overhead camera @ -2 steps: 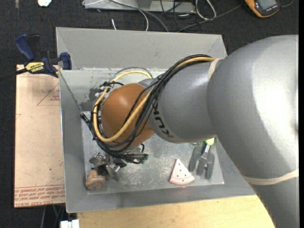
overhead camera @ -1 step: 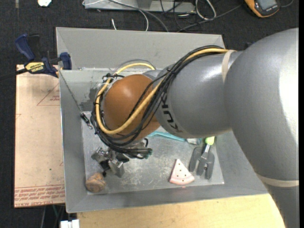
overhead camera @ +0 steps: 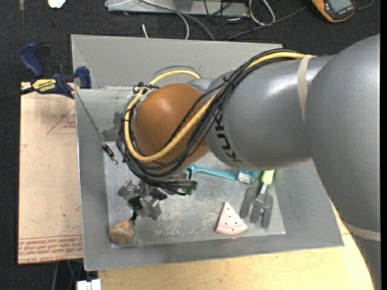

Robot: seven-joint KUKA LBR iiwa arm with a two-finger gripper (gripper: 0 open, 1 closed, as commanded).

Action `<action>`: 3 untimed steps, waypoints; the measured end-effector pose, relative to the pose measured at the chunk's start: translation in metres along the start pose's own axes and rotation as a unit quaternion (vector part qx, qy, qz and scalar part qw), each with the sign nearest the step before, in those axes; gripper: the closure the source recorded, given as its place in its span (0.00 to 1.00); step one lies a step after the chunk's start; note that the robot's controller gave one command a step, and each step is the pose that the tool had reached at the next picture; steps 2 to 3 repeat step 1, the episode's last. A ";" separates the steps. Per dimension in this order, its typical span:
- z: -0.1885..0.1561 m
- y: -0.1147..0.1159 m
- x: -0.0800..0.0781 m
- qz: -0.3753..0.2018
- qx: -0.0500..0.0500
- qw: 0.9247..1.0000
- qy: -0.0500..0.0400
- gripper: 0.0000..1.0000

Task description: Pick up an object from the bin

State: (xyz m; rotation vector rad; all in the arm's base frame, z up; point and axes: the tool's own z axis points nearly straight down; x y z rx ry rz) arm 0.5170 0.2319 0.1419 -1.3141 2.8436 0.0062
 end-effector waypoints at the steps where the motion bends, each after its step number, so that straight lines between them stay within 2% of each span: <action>1: -0.023 0.000 -0.001 0.001 0.001 1.000 -0.002 1.00; 3: -0.023 0.000 -0.001 0.001 0.001 1.000 -0.002 1.00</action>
Offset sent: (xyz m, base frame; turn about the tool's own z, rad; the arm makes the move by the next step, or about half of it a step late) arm 0.0010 0.0006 0.0441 0.0015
